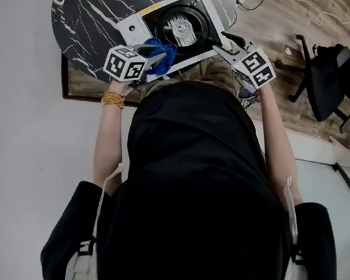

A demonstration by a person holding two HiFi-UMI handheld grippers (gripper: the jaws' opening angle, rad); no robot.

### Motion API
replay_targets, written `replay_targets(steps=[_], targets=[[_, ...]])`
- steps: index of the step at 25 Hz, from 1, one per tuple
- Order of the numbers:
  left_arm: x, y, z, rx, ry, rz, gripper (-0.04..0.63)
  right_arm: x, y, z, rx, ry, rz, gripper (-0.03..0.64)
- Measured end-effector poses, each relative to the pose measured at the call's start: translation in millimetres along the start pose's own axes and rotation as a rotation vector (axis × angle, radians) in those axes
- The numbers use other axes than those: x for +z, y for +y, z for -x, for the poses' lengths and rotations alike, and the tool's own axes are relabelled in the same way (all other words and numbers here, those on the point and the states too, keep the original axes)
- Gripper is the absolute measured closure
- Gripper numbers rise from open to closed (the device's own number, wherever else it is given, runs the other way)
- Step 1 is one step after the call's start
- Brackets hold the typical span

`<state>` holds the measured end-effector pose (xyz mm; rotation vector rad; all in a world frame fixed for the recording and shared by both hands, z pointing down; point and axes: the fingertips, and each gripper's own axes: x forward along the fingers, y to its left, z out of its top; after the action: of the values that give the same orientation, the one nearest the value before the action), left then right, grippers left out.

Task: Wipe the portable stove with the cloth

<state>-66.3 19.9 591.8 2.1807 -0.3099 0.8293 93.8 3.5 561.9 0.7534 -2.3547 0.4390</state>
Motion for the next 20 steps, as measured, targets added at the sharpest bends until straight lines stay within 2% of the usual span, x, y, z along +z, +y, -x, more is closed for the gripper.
replay_targets(steps=[2, 5, 7, 10, 12, 15, 17, 20], targets=[[21, -20, 17, -0.106, -0.146, 0.072, 0.505, 22, 34, -5, 0.120, -0.035, 0.096, 0.431], [54, -60, 38, -0.323, -0.335, 0.127, 0.503, 43, 88, -18, 0.296, -0.042, 0.255, 0.410], [69, -81, 42, -0.430, -0.408, 0.126, 0.505, 57, 110, -27, 0.360, -0.059, 0.310, 0.408], [77, -100, 37, -0.489, -0.452, 0.120, 0.505, 77, 121, -36, 0.373, -0.096, 0.317, 0.408], [75, -102, 32, -0.467, -0.463, 0.117, 0.502, 76, 120, -38, 0.350, -0.069, 0.363, 0.425], [70, -96, 26, -0.394, -0.458, 0.104, 0.486, 62, 108, -38, 0.326, -0.015, 0.411, 0.491], [63, -84, 23, -0.305, -0.432, 0.073, 0.474, 51, 85, -38, 0.288, 0.026, 0.398, 0.503], [43, -51, 28, -0.103, -0.389, 0.039, 0.473, 33, 18, -42, 0.149, 0.134, 0.354, 0.506]])
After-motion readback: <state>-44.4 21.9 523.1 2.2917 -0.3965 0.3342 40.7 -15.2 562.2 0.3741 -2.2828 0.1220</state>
